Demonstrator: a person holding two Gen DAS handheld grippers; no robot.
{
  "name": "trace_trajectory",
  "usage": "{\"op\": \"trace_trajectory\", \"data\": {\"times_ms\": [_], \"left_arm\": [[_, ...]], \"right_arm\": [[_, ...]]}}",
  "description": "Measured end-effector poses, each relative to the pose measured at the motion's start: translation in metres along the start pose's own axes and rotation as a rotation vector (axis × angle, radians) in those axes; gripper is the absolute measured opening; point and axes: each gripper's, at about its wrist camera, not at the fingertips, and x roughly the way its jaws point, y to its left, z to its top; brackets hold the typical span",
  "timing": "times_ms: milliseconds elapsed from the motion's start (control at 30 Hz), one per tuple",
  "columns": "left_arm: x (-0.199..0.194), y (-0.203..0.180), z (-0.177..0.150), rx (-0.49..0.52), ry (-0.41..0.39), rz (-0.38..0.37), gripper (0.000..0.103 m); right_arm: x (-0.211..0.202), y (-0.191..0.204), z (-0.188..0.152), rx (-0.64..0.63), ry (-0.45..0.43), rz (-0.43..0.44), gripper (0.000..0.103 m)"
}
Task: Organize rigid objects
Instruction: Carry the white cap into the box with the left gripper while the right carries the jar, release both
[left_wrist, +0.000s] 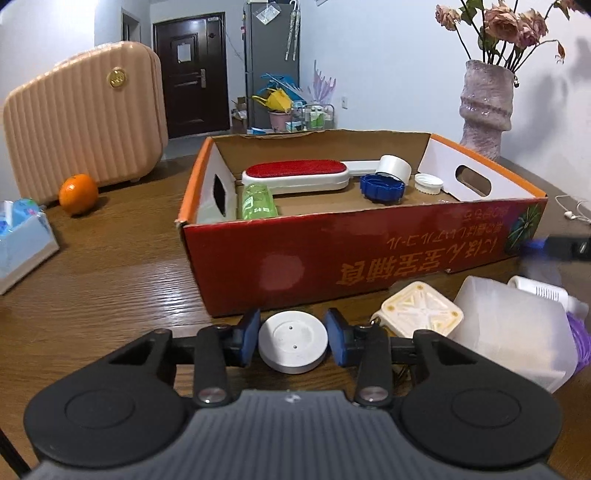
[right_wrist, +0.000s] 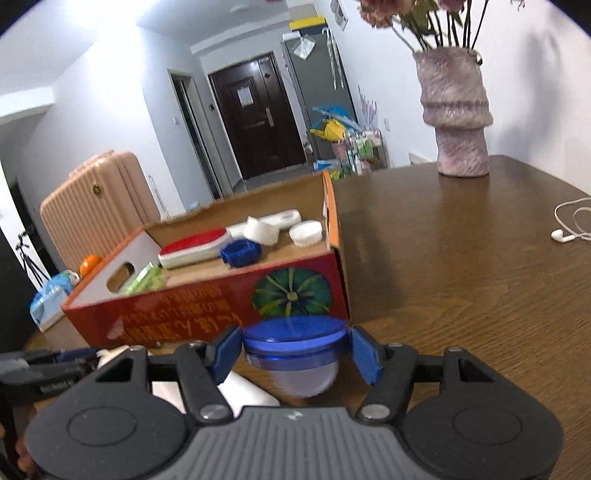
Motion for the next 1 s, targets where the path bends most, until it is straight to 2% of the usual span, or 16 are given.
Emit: {"op": "trace_trajectory", "data": {"times_ms": [167, 300, 700, 1000], "left_arm": [[-0.028, 0.000, -0.005, -0.035, -0.040, -0.010, 0.039], [-0.070, -0.003, -0.013, -0.070, -0.090, -0.013, 0.039], [-0.191, -0.029, -0.045, -0.046, -0.223, -0.064, 0.039], [-0.220, -0.040, -0.054, -0.044, -0.253, -0.091, 0.039]], "right_arm": [[-0.034, 0.005, 0.008, 0.008, -0.074, 0.018, 0.064], [-0.067, 0.011, 0.009, 0.001, -0.119, 0.030, 0.064], [-0.158, 0.046, -0.038, -0.050, -0.153, 0.102, 0.064], [-0.190, 0.051, -0.053, -0.056, -0.169, 0.116, 0.064]]}}
